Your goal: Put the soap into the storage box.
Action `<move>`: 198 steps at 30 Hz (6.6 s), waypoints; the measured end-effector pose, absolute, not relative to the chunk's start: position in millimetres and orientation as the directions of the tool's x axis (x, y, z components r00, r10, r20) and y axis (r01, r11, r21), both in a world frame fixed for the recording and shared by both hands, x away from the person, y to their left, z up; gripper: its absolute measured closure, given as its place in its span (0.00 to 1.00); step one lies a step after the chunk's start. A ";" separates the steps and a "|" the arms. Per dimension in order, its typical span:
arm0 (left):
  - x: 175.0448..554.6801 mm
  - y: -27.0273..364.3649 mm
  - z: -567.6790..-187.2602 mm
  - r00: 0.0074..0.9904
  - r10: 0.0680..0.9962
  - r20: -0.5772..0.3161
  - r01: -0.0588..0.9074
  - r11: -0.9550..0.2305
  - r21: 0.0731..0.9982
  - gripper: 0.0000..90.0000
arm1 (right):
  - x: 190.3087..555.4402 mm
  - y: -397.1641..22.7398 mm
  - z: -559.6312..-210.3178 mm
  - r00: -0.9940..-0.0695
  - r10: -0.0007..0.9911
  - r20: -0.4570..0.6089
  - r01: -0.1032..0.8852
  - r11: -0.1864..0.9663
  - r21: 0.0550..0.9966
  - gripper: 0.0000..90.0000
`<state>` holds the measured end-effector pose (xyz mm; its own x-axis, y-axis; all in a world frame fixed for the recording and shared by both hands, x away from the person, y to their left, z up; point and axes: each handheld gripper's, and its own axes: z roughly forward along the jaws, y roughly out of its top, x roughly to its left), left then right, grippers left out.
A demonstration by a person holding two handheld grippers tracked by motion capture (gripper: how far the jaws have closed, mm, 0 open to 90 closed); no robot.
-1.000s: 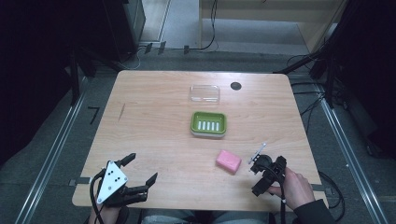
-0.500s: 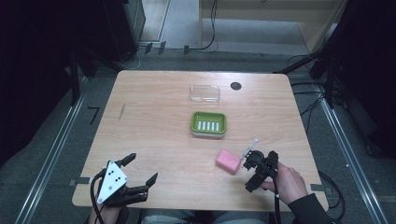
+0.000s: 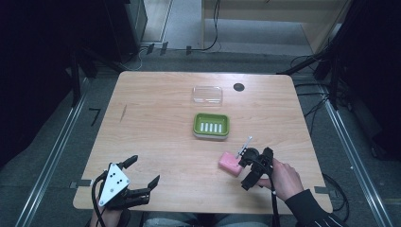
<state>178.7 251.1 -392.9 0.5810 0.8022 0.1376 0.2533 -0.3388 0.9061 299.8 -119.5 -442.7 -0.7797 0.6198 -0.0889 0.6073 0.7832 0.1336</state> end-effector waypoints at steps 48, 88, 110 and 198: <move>177.9 251.9 -393.0 0.578 0.805 0.134 0.253 -0.333 0.908 0.15 | 337.7 -64.9 -445.4 -0.858 0.511 -0.050 0.503 0.856 0.120 0.01; 177.6 252.1 -393.1 0.577 0.805 0.136 0.253 -0.334 0.908 0.15 | 343.2 -66.4 -460.9 -0.877 0.479 -0.040 0.474 0.876 0.090 0.40; 177.8 252.0 -393.2 0.579 0.804 0.136 0.254 -0.336 0.907 0.15 | 342.1 -65.8 -462.4 -0.879 0.474 -0.046 0.471 0.879 0.076 0.43; 172.7 256.2 -393.0 0.562 0.816 0.136 0.261 -0.332 0.906 0.15 | 372.6 -48.4 -409.0 -0.882 0.444 -0.159 0.401 0.884 0.242 0.43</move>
